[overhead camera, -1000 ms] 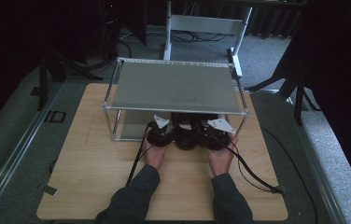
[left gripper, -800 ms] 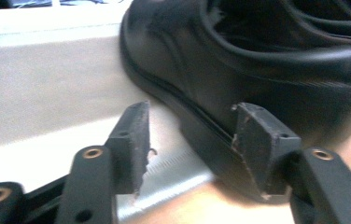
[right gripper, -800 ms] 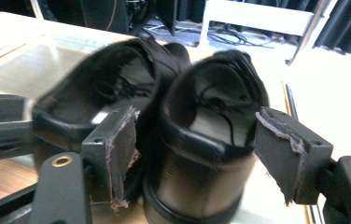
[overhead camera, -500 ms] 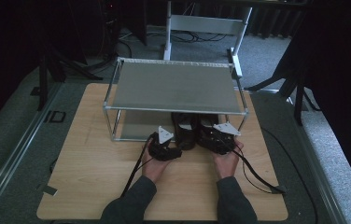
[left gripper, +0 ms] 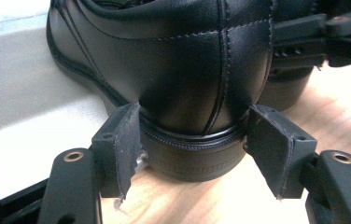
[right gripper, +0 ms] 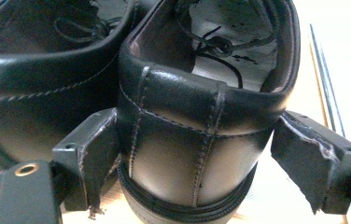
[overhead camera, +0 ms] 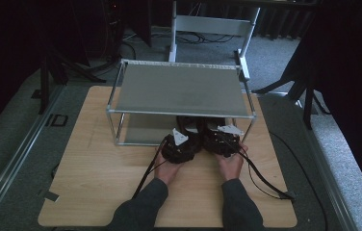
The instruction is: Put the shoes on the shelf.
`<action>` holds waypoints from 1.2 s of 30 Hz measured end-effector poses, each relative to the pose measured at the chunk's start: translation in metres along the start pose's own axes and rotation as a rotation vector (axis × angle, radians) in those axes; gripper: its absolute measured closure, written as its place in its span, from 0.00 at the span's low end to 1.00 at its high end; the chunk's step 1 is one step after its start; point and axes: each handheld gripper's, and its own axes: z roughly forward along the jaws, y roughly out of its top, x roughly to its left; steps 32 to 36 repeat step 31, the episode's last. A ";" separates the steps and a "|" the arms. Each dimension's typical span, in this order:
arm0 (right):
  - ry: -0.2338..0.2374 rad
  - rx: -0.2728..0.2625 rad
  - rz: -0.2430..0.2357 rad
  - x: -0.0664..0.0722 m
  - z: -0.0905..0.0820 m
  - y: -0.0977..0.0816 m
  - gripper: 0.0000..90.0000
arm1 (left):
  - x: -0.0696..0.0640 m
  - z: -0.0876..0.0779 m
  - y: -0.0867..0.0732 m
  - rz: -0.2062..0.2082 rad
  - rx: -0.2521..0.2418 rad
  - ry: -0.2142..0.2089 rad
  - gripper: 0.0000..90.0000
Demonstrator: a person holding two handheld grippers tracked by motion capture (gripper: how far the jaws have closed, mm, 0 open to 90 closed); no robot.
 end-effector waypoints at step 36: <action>0.011 0.137 -0.026 -0.056 -0.053 -0.055 0.17 | 0.046 -0.083 -0.061 -0.005 0.108 0.006 0.39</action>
